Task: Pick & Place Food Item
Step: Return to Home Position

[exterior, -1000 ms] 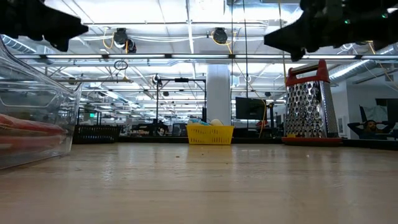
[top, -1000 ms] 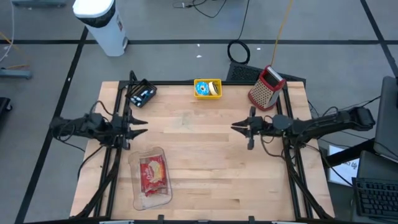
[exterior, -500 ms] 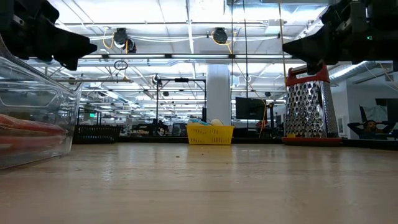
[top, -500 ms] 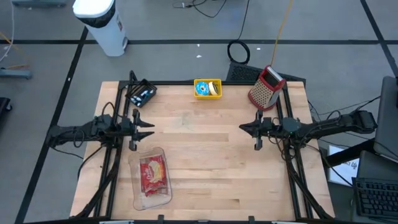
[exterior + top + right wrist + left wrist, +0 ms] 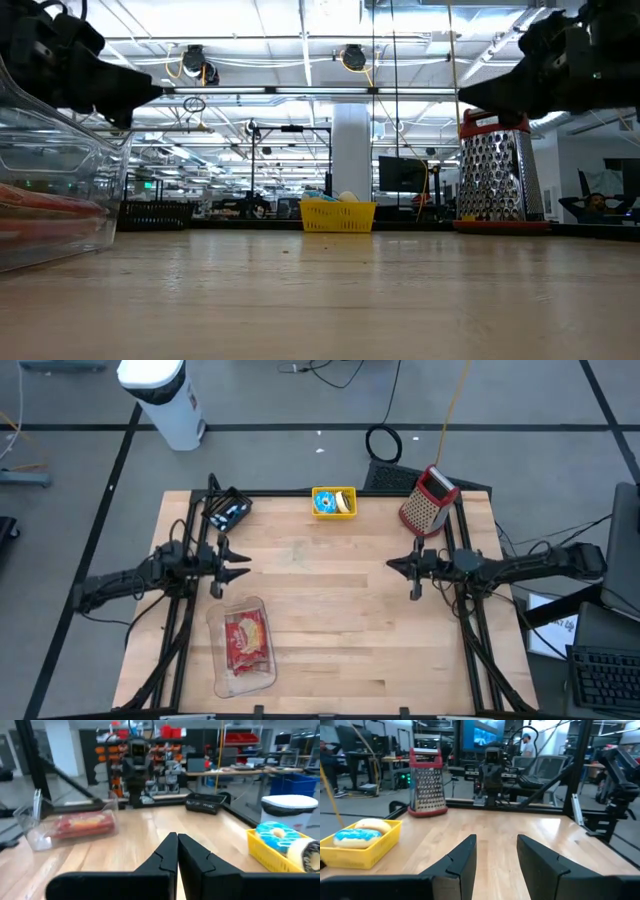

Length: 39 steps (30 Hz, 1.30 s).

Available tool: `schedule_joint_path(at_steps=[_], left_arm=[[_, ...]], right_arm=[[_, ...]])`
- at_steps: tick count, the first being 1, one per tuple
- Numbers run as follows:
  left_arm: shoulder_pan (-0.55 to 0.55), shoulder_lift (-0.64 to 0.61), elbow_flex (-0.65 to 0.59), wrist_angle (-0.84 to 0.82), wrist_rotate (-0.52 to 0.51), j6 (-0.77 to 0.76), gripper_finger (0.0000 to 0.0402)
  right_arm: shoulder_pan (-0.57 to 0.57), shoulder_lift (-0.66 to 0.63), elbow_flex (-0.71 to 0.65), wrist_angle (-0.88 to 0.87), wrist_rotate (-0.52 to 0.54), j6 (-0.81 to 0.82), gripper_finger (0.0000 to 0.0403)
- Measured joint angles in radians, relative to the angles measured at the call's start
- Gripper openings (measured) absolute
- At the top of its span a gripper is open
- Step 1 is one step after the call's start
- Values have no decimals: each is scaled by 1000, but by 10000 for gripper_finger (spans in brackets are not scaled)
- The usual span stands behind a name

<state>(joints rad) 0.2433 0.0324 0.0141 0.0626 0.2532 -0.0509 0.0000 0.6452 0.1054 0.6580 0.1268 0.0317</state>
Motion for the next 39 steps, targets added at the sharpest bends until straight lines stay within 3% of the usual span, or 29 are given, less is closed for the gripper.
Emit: schedule_joint_path(at_steps=[7,20,26,31,39], left_arm=[[53,0,0,6,19,4,143],[114,0,1,-5,62,28,143],[138,0,1,-6,63,21,143],[144,0,1,-7,64,15,143],[143,0,1,-7,60,72,143]], right_arm=[[-26,-159,-87,-4,-1,48,0],[-26,-339,-88,-285,3,17,0],[-25,-377,-89,-380,-5,53,0],[-25,-380,-90,-419,-84,58,0],[-27,-376,-90,-462,-27,77,0]])
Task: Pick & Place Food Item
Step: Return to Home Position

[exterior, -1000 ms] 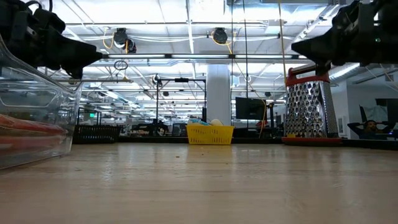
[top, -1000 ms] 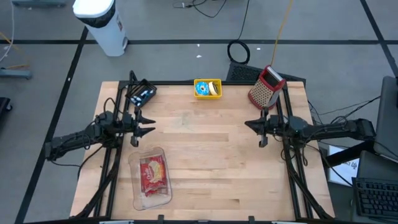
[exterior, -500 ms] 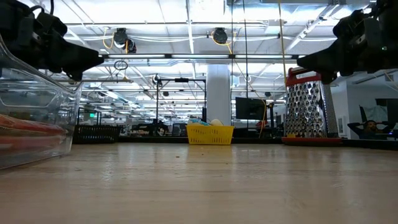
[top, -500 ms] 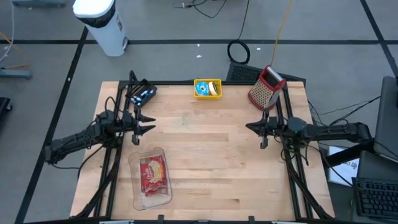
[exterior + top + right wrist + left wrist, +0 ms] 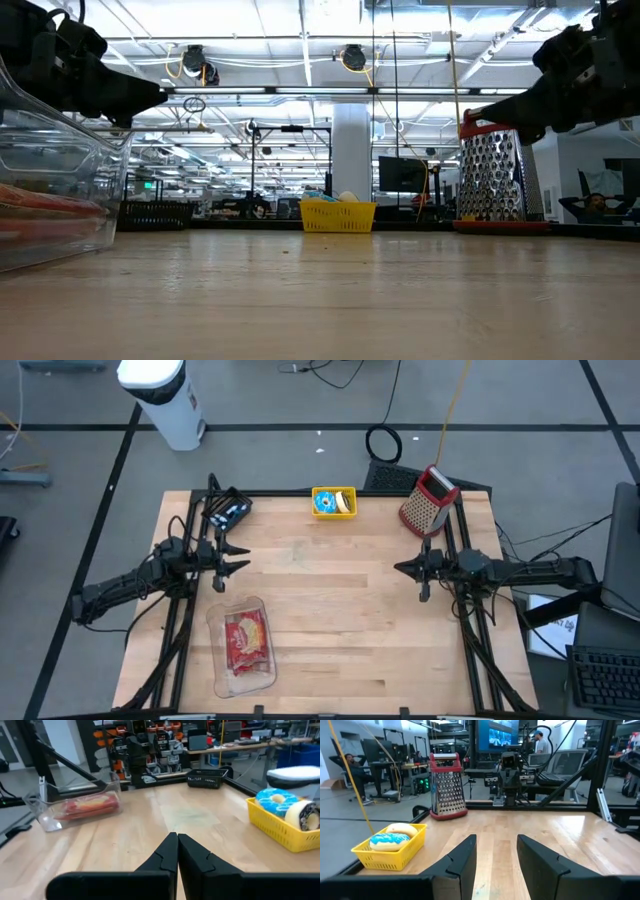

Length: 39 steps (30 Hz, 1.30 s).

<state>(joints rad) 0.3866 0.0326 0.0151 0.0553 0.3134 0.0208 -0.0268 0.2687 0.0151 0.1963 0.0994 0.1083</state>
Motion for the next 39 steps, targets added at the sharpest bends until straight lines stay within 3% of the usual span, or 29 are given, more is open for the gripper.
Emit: schedule_joint_path(at_steps=[39], left_arm=[[0,0,0,7,0,-26,143]], right_arm=[[4,3,0,9,3,37,4]])
